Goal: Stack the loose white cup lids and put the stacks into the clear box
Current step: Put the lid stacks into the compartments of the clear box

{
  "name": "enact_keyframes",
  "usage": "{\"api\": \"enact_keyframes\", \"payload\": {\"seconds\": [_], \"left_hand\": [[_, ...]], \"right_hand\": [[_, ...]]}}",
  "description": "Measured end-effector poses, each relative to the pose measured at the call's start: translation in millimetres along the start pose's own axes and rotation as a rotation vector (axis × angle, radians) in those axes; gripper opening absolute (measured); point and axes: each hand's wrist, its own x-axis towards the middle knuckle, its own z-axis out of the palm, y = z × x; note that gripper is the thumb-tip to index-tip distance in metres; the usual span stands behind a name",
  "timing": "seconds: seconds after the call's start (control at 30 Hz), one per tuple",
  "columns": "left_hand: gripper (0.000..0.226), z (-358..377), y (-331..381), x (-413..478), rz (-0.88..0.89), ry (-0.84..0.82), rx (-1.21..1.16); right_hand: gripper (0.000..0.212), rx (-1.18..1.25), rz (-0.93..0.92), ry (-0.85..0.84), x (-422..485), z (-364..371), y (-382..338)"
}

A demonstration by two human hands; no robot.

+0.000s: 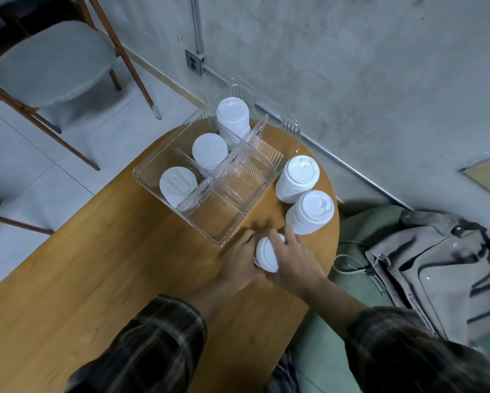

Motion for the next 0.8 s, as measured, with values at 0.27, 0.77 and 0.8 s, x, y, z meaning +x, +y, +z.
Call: {"api": "enact_keyframes", "payload": {"seconds": [0.27,0.77,0.8], "left_hand": [[0.08,-20.1,28.0,-5.3,0.071,0.043,-0.094],[0.091,-133.0,91.8,59.2,0.181,0.136,-0.05],[0.092,-137.4,94.3,66.0,0.18,0.151,-0.058]], "right_hand": [[0.088,-0.002,-0.057,0.003,-9.7,-47.3,1.6],[0.089,0.082,-0.1,0.136,43.0,-175.7,-6.7],[0.089,0.094,-0.105,0.139,52.0,-181.1,-4.8]]}}
